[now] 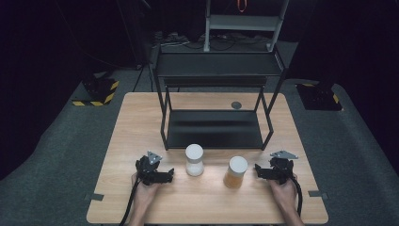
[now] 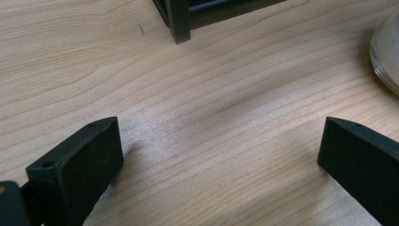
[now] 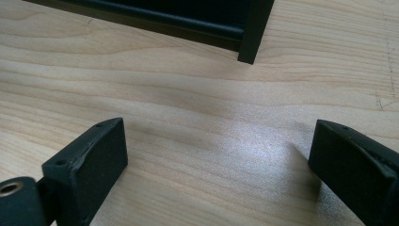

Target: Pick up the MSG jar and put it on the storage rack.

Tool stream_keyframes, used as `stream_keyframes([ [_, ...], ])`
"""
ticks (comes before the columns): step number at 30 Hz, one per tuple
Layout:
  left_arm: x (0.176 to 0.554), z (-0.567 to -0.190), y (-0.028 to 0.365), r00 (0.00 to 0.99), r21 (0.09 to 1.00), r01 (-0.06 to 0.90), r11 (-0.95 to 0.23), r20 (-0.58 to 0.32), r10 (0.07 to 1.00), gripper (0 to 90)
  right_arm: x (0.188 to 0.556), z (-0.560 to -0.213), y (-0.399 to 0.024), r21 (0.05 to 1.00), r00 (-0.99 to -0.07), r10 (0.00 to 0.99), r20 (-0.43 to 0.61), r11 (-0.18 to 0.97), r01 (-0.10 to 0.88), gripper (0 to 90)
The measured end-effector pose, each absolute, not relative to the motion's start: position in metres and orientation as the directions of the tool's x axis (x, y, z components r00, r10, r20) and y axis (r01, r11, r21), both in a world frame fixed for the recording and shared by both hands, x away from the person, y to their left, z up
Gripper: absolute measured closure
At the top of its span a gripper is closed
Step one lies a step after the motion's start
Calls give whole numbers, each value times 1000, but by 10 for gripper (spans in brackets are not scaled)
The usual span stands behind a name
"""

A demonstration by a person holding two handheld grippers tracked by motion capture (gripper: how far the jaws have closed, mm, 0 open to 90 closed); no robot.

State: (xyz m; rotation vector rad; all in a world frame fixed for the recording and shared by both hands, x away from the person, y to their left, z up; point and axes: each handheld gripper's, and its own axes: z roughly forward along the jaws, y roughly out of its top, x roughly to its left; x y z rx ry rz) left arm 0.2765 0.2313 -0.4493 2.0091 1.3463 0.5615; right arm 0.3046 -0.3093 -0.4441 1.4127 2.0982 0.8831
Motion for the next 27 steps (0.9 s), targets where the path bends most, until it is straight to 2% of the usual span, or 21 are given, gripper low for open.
stream_keyframes([
  [8, 276, -448, 239, 437, 720, 629, -293, -17, 899, 7, 304, -444, -309, 725, -365, 931, -20, 265, 635, 45],
  [13, 269, -441, 245, 521, 740, 584, -333, -27, 853, 7, 304, -444, -309, 725, -366, 931, -21, 266, 635, 45],
  [27, 264, -431, 230, 638, 760, 523, -386, -50, 768, 14, 304, -444, -309, 725, -365, 931, -20, 265, 636, 45],
])
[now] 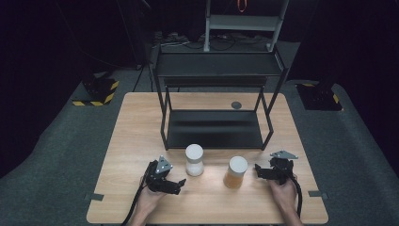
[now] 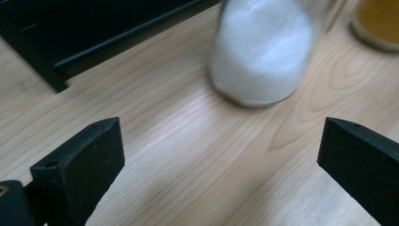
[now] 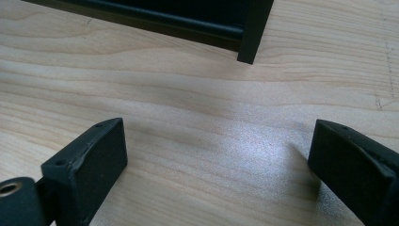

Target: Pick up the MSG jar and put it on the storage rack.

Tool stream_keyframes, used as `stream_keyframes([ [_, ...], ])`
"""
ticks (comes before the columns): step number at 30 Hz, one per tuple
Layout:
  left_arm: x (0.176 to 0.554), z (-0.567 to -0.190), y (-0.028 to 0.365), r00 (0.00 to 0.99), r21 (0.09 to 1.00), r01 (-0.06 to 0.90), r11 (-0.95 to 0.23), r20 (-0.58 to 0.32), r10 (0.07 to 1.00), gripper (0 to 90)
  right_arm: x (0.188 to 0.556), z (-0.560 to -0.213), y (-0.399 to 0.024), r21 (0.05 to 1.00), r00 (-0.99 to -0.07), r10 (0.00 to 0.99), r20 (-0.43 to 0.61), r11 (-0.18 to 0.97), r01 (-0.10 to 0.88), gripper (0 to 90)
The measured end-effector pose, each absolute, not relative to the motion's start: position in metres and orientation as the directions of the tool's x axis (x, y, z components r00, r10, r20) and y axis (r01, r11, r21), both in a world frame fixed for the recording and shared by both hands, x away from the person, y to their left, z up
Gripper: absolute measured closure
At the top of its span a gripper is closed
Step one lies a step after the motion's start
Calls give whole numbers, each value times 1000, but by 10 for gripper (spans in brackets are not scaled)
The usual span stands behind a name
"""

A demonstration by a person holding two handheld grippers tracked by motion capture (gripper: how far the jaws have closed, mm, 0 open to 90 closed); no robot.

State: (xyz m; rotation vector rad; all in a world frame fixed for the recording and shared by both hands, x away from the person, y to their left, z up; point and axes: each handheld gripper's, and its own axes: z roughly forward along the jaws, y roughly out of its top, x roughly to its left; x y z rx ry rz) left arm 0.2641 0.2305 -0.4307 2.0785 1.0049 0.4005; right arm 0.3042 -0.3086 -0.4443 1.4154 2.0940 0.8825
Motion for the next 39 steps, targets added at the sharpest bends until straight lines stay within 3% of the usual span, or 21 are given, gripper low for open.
stream_keyframes([
  [18, 289, -424, 200, 673, 808, 485, -334, -101, 733, 71, 304, -444, -309, 725, -364, 931, -20, 264, 636, 45],
  [39, 293, -422, 185, 657, 833, 453, -318, -71, 750, 306, 304, -444, -309, 725, -365, 931, -20, 264, 636, 45],
])
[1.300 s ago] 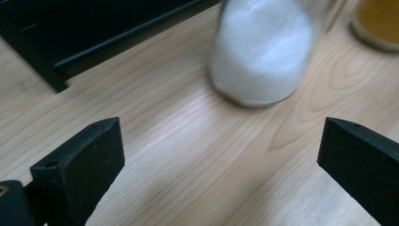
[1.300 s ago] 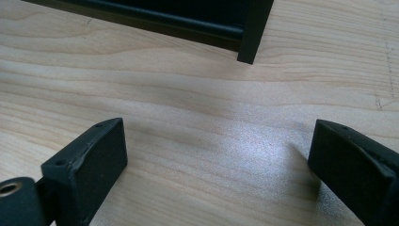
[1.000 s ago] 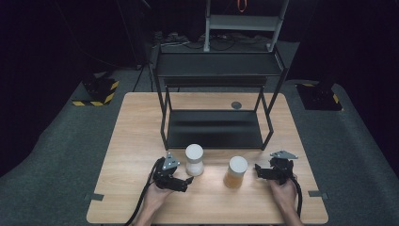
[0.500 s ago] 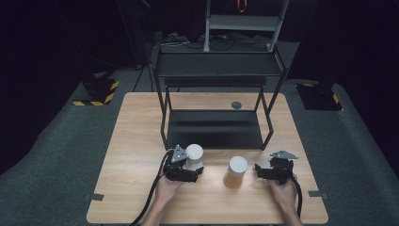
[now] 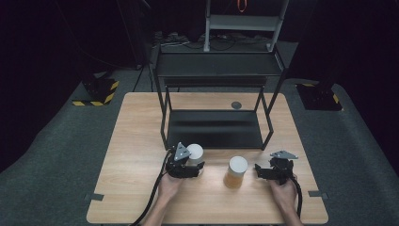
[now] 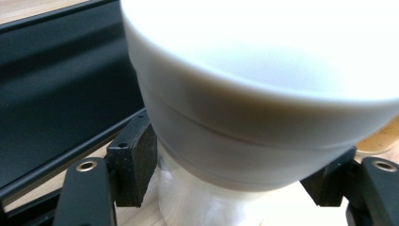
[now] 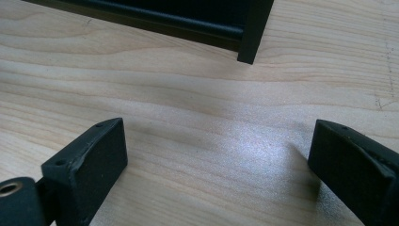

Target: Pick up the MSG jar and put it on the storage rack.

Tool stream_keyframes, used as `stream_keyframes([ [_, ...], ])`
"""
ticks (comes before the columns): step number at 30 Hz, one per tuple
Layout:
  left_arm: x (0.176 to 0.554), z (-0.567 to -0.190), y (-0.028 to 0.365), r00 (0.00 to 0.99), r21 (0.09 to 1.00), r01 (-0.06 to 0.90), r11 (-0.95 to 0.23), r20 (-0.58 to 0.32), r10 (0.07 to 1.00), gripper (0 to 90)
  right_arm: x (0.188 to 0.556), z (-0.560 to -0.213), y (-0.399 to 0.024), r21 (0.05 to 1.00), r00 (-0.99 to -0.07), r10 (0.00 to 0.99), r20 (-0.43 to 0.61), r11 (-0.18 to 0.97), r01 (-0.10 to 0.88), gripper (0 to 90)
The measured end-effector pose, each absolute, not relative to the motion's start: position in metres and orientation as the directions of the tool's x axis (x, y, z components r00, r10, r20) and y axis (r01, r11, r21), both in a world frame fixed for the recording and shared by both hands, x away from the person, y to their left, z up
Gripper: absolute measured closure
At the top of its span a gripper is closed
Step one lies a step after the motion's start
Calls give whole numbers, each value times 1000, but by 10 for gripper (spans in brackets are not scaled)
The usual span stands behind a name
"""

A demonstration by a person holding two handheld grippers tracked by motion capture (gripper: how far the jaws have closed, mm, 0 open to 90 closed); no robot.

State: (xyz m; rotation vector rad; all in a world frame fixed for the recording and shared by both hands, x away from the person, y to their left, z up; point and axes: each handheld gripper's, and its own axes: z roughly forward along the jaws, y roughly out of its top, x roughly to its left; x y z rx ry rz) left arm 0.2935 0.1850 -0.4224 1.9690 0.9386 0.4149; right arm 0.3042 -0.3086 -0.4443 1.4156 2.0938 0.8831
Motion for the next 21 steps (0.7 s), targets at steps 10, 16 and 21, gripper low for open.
stream_keyframes([
  [10, 287, -420, 177, 650, 835, 432, -341, -26, 759, 318, 304, -444, -309, 726, -364, 931, -20, 264, 635, 45],
  [16, 287, -417, 175, 644, 832, 437, -343, -23, 765, 323, 304, -444, -309, 725, -365, 931, -20, 265, 635, 45],
  [21, 289, -414, 177, 646, 831, 443, -336, -36, 762, 325, 304, -444, -309, 725, -365, 931, -20, 265, 635, 46],
])
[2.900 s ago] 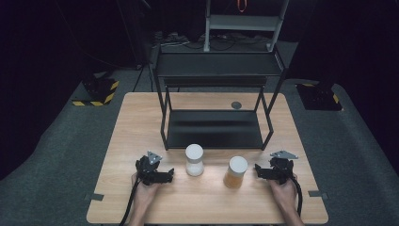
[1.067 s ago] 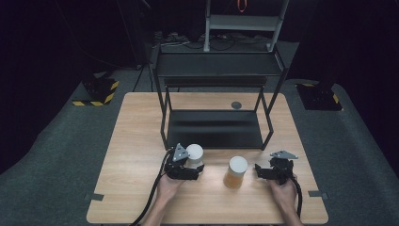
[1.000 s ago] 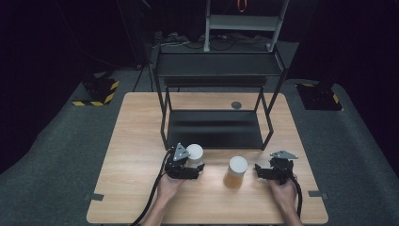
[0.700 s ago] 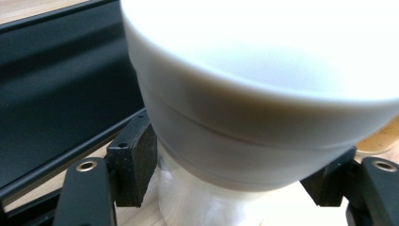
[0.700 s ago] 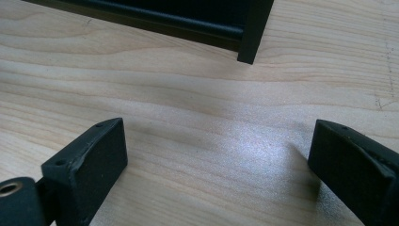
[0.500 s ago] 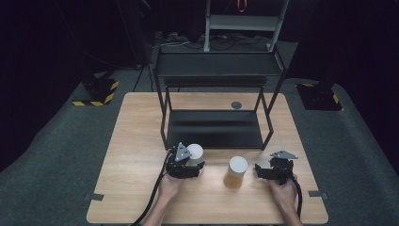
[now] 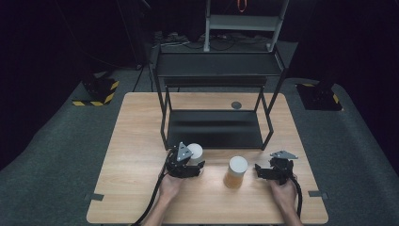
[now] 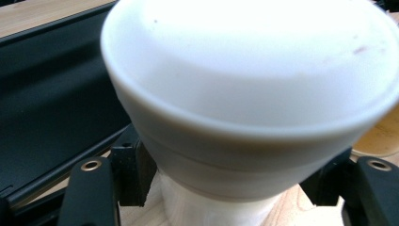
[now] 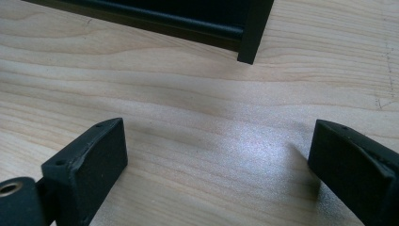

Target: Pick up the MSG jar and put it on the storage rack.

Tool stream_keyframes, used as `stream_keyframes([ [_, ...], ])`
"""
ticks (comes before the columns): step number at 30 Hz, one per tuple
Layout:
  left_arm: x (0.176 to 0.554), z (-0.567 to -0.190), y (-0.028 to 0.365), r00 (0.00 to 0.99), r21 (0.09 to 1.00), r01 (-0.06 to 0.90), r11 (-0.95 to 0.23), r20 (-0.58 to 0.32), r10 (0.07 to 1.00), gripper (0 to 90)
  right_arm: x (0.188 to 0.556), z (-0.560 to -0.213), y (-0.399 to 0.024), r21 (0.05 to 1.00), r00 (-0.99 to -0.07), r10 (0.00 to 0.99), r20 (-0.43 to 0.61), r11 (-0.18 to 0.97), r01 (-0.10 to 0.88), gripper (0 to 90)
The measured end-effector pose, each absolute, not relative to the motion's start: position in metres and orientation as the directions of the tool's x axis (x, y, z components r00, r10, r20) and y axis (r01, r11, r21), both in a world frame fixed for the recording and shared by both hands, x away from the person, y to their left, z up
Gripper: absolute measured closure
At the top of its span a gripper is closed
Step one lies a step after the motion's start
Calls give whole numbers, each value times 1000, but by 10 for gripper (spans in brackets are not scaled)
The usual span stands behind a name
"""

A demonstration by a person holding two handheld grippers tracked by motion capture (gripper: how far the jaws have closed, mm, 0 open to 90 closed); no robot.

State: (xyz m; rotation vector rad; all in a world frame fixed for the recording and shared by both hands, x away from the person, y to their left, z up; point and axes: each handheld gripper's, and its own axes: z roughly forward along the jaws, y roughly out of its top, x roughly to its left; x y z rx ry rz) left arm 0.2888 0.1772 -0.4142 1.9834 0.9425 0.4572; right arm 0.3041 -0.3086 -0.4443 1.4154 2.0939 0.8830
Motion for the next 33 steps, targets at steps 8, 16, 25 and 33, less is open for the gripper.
stream_keyframes([
  [8, 292, -400, 181, 651, 832, 450, -325, -57, 757, 327, 304, -444, -308, 726, -364, 931, -20, 264, 635, 46],
  [16, 298, -377, 181, 656, 822, 463, -332, -65, 752, 328, 304, -444, -308, 726, -364, 931, -20, 264, 635, 46],
  [25, 308, -349, 185, 662, 822, 472, -318, -93, 743, 329, 304, -444, -308, 726, -364, 931, -20, 264, 635, 46],
  [33, 316, -312, 182, 666, 812, 472, -344, -72, 743, 329, 304, -444, -308, 725, -363, 932, -18, 262, 636, 46],
])
